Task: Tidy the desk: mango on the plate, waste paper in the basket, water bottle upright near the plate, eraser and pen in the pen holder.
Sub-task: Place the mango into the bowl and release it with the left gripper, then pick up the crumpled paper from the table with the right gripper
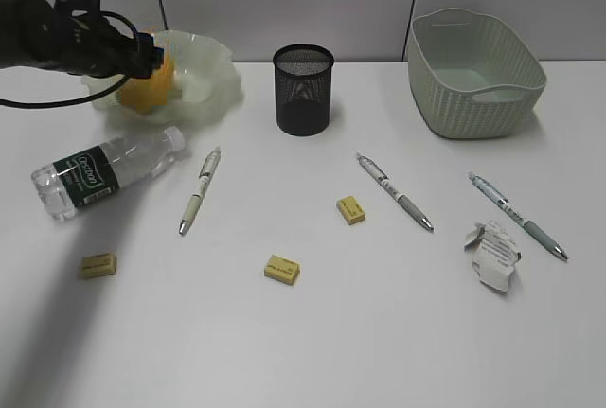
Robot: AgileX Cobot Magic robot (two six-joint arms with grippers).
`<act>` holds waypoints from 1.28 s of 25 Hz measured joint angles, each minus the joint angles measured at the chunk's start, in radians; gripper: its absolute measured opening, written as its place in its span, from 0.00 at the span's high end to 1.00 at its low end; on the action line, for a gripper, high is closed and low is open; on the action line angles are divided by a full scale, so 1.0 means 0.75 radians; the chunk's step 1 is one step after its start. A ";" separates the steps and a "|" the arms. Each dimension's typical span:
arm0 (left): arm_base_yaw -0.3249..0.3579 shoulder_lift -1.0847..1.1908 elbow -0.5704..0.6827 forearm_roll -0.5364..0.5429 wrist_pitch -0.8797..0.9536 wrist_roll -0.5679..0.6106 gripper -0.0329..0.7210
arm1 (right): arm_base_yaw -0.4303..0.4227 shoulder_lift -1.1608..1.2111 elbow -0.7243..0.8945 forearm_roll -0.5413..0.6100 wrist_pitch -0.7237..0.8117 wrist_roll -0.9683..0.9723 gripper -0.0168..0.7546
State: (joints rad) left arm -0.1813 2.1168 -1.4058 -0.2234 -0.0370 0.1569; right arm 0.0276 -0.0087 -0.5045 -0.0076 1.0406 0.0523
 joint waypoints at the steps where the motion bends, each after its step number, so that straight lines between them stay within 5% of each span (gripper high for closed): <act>1: 0.000 0.000 0.000 -0.003 -0.003 0.000 0.15 | 0.000 0.000 0.000 0.000 0.000 0.000 0.27; 13: 0.000 -0.144 0.000 -0.005 0.225 0.000 0.17 | 0.000 0.000 0.000 0.000 0.000 0.000 0.27; 26: 0.000 -0.643 0.000 -0.035 1.208 0.000 0.18 | 0.000 0.000 0.000 0.000 0.000 0.000 0.27; 32: 0.000 -0.779 0.000 -0.035 1.563 0.000 0.30 | 0.000 0.000 0.000 0.000 0.000 0.000 0.27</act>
State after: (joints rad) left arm -0.1813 1.5326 -1.4058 -0.2496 1.1355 0.1569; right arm 0.0276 -0.0087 -0.5045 -0.0076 1.0406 0.0523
